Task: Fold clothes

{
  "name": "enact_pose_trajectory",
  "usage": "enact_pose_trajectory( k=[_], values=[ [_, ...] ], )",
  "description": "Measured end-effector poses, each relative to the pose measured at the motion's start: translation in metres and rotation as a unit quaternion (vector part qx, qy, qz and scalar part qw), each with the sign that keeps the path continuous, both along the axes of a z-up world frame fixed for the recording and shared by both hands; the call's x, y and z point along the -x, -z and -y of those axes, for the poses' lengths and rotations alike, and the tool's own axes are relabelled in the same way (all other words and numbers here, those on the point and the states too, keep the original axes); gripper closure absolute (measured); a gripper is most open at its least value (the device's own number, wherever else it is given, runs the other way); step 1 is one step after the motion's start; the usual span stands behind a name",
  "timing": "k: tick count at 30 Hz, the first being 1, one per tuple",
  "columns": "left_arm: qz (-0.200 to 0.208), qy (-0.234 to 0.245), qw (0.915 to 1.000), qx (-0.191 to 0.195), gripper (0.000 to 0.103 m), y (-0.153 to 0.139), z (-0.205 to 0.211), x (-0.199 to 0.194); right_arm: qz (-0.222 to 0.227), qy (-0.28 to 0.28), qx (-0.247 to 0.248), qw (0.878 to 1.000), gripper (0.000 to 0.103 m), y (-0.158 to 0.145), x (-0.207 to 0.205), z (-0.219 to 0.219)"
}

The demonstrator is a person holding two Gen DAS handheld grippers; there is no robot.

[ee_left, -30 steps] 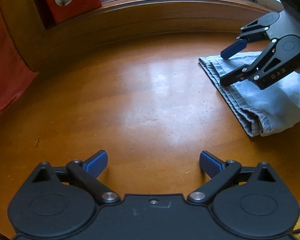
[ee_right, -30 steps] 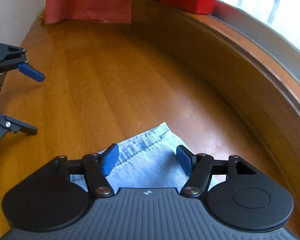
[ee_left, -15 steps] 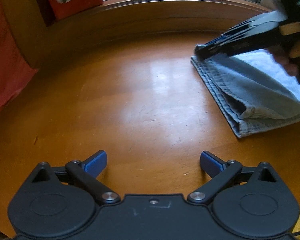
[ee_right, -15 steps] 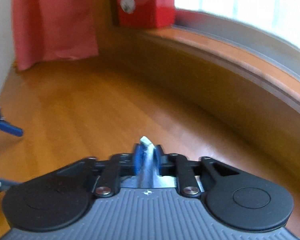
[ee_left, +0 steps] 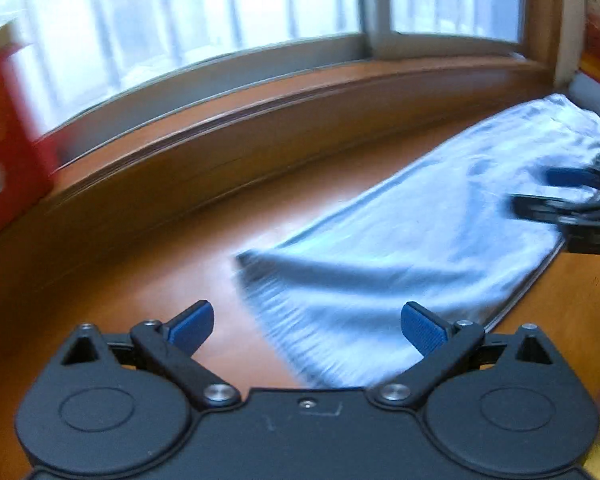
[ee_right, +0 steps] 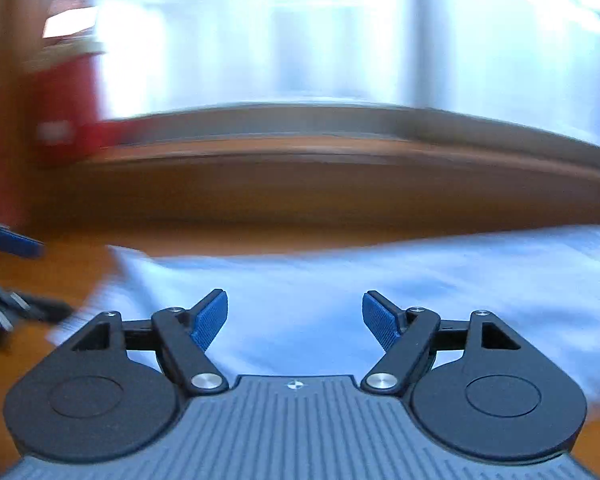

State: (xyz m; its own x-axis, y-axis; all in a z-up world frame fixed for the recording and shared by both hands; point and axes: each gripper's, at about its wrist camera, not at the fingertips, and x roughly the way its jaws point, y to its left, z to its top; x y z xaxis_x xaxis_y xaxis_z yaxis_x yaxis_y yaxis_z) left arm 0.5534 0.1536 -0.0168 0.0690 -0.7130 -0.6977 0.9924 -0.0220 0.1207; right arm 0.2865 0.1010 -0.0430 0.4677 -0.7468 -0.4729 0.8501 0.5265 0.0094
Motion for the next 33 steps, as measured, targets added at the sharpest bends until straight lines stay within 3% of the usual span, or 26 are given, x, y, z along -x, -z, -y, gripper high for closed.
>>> enact_pose_trajectory(
  k=[2, 5, 7, 9, 18, 26, 27, 28, 33],
  values=[
    [-0.003, 0.027, 0.9996, -0.001, 0.003, -0.002, 0.016, 0.02, -0.04, 0.106, 0.011, 0.994, 0.035, 0.009, 0.047, 0.002],
    [-0.006, 0.085, 0.9963, 0.006, 0.003, -0.01, 0.043, 0.052, -0.095, 0.237, -0.005, 0.967, 0.058, 0.02, 0.117, 0.017],
    [0.001, 0.124, 0.9922, 0.011, 0.003, -0.015, 0.07, 0.083, -0.083, 0.292, -0.022, 0.952, 0.06, 0.024, 0.159, 0.027],
    [0.008, 0.157, 0.9875, 0.013, 0.003, -0.018, 0.099, 0.118, -0.069, 0.317, -0.023, 0.946, 0.06, 0.028, 0.188, 0.034],
    [0.041, 0.24, 0.9699, -0.007, 0.003, -0.006, 0.246, 0.303, -0.103, 0.283, 0.019, 0.953, 0.062, 0.051, 0.225, 0.101],
    [0.068, 0.263, 0.962, -0.031, 0.003, 0.019, 0.329, 0.405, -0.082, 0.279, 0.009, 0.957, 0.063, 0.054, 0.242, 0.149],
    [0.067, 0.264, 0.9616, -0.033, 0.003, 0.023, 0.337, 0.413, -0.075, 0.28, 0.006, 0.957, 0.08, 0.054, 0.244, 0.152],
    [0.069, 0.264, 0.9613, -0.035, 0.003, 0.027, 0.343, 0.421, -0.067, 0.282, 0.002, 0.957, 0.084, 0.053, 0.246, 0.154],
    [0.121, 0.251, 0.9594, -0.041, 0.003, 0.057, 0.37, 0.449, -0.064, 0.299, 0.032, 0.952, 0.09, 0.029, 0.246, 0.133]
  ],
)
